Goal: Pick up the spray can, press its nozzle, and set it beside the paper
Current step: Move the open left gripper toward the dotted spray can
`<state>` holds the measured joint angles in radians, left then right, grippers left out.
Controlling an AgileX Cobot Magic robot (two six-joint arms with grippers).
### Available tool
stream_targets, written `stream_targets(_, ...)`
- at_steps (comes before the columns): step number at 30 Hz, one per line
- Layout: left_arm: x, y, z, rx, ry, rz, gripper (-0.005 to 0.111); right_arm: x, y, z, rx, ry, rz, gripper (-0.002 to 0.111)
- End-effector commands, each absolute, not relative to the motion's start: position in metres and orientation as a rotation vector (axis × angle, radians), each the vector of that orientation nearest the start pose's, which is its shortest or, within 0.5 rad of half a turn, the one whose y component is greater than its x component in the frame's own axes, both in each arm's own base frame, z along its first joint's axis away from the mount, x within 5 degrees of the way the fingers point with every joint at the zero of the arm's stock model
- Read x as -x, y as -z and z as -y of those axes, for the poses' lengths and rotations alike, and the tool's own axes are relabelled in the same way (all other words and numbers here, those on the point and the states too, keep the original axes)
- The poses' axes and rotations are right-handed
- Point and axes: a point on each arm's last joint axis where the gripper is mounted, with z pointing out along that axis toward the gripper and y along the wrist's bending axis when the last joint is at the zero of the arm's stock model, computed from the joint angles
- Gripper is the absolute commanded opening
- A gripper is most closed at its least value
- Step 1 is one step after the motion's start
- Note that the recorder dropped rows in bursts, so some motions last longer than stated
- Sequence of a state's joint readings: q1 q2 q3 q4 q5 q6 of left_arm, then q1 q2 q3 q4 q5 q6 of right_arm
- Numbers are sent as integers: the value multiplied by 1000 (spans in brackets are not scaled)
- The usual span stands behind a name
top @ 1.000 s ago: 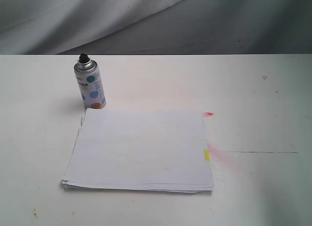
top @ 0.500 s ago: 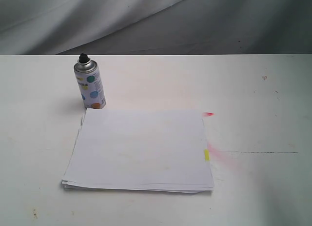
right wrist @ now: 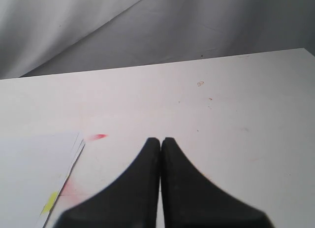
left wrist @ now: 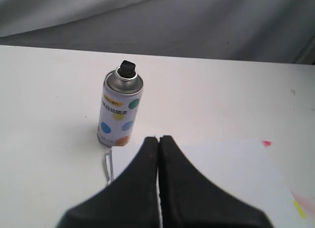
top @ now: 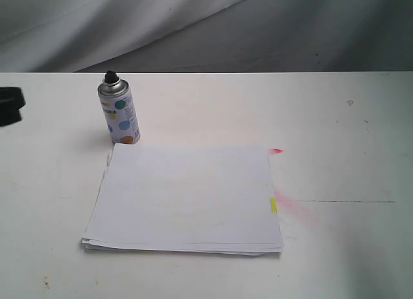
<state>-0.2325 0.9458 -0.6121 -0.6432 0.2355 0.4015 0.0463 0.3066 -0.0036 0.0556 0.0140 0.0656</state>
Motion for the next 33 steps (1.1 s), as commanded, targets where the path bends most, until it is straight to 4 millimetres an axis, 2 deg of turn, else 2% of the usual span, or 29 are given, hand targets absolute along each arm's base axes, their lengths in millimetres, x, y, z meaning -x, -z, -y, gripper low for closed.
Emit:
stream_targets(1, -232, -294, 64, -32, 409, -2049, 0, -80, -191, -3, -60, -105, -1801, 0)
stream_targets(3, -244, -288, 61, 4, 356, -2022, 0, -80, -191, -3, -60, -105, -1801, 0)
stream_targets(6, -256, -266, 57, 27, 264, -2026, 0, -80, -191, -3, -60, -105, -1801, 0)
stream_targets(10, -264, -238, 59, -70, 182, -2107, 0, -80, -191, -3, -60, -105, -1801, 0)
stream_targets(12, -267, -230, 60, -94, 169, -2136, 0, -80, -191, -3, -60, -105, -1801, 0)
stream_targets(27, -265, -225, 59, -143, 142, -2139, 0, -80, -191, -3, -60, -105, -1801, 0)
stream_targets(33, -254, -209, 59, -26, 257, -2042, 0, -80, -191, -3, -60, -105, -1801, 0)
